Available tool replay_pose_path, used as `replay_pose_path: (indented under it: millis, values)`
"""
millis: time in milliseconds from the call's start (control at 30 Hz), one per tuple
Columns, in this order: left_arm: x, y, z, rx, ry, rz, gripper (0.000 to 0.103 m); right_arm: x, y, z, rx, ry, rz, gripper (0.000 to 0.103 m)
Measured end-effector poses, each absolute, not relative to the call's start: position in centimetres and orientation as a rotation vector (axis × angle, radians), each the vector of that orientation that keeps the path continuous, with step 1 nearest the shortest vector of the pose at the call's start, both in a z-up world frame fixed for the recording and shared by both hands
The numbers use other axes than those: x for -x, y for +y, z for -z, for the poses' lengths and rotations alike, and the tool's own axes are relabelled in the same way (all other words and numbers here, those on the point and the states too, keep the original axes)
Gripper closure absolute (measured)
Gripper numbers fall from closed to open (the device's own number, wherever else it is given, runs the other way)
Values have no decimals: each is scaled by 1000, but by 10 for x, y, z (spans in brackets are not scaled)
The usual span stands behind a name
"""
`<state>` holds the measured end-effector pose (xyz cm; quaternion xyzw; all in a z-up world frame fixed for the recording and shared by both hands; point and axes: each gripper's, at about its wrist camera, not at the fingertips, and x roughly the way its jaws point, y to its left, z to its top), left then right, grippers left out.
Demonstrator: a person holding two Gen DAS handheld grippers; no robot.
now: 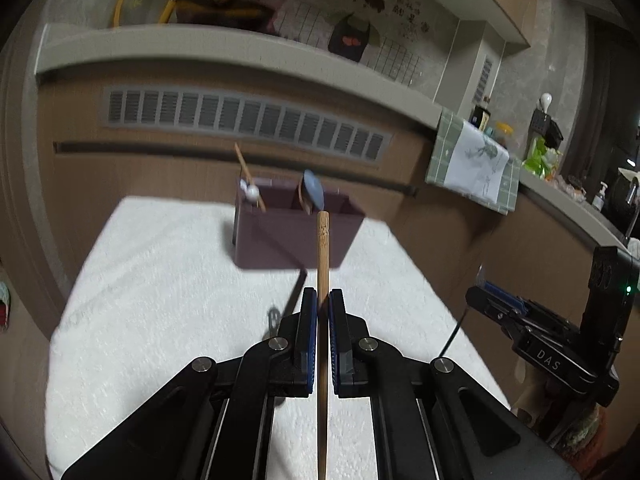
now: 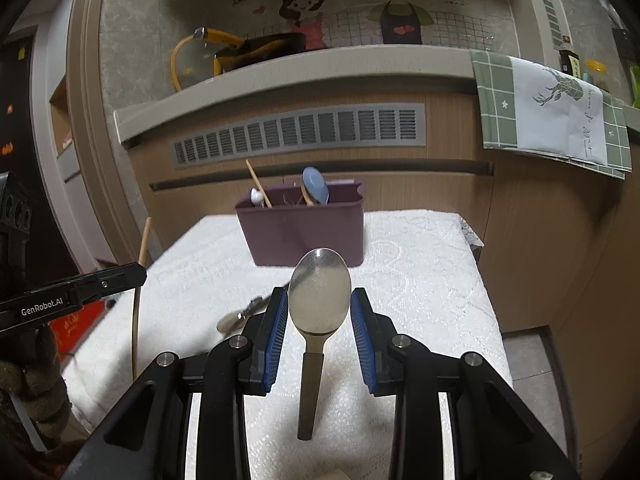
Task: Organize utensils
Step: 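Carry the chopstick and brown spoon up over the caddy, then release the chopstick and brown spoon into the caddy, opening both tools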
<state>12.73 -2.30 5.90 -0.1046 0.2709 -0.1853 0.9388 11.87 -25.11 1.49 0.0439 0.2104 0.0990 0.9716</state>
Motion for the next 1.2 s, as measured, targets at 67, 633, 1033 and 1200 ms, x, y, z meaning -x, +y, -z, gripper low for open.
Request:
replay_pose_path:
  millis: [67, 633, 1033, 1200]
  values:
    - [-133, -20, -92, 213, 474, 380, 97, -118, -253, -29, -87, 386, -197, 73]
    - [-264, -25, -198, 243, -18, 315, 97, -215, -242, -182, 68, 36, -131, 73]
    - [-364, -29, -117, 309, 139, 335, 97, -323, -222, -122, 102, 172, -141, 73]
    - [-381, -32, -88, 315, 184, 323, 97, -346, -225, -102, 74, 226, -134, 73]
